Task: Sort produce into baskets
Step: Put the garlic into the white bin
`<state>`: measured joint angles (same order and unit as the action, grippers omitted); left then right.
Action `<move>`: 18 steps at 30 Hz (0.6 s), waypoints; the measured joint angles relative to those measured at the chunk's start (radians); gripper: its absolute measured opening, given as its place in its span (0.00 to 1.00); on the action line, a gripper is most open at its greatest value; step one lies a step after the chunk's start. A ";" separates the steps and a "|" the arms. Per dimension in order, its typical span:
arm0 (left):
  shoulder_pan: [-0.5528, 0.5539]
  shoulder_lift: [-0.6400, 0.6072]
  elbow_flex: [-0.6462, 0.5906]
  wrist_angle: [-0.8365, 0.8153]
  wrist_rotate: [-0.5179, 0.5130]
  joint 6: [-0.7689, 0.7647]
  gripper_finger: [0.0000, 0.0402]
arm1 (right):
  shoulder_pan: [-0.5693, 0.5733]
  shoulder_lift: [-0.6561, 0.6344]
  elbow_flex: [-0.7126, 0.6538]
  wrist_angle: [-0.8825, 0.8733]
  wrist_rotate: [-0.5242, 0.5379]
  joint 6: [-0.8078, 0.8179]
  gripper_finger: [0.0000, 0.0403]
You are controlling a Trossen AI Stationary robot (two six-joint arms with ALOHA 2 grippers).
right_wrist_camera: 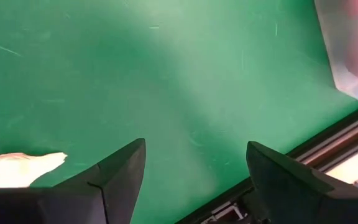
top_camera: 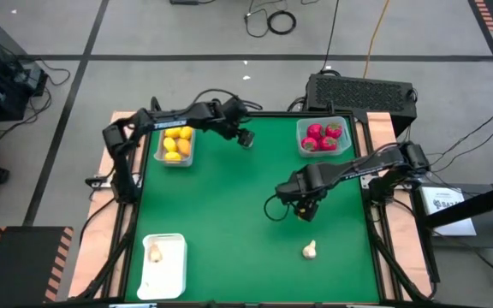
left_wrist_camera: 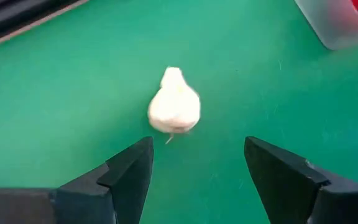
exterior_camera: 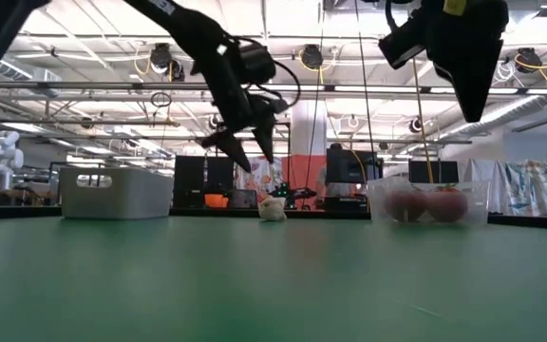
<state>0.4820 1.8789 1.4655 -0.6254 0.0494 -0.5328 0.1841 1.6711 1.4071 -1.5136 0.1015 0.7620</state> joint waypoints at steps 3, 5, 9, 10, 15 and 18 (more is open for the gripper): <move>0.000 0.040 0.010 0.023 0.002 0.019 0.64 | 0.008 -0.005 0.000 0.004 -0.002 0.020 0.67; 0.000 0.057 0.011 0.036 0.002 0.022 0.64 | 0.011 -0.006 0.000 0.006 -0.004 0.022 0.67; 0.000 0.090 0.011 0.083 0.003 0.036 0.64 | 0.014 -0.005 0.000 0.018 -0.003 0.015 0.67; 0.000 0.098 0.012 0.104 0.003 0.052 0.64 | 0.014 -0.005 0.000 0.021 -0.003 0.015 0.67; -0.007 0.141 0.012 0.164 0.003 0.075 0.64 | 0.014 -0.005 0.000 0.020 -0.001 0.012 0.67; -0.012 0.156 0.012 0.164 -0.020 0.075 0.64 | 0.014 -0.005 0.000 0.017 0.002 0.004 0.67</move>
<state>0.4702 2.0351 1.4776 -0.4617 0.0293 -0.4580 0.1986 1.6657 1.4071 -1.4962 0.1039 0.7662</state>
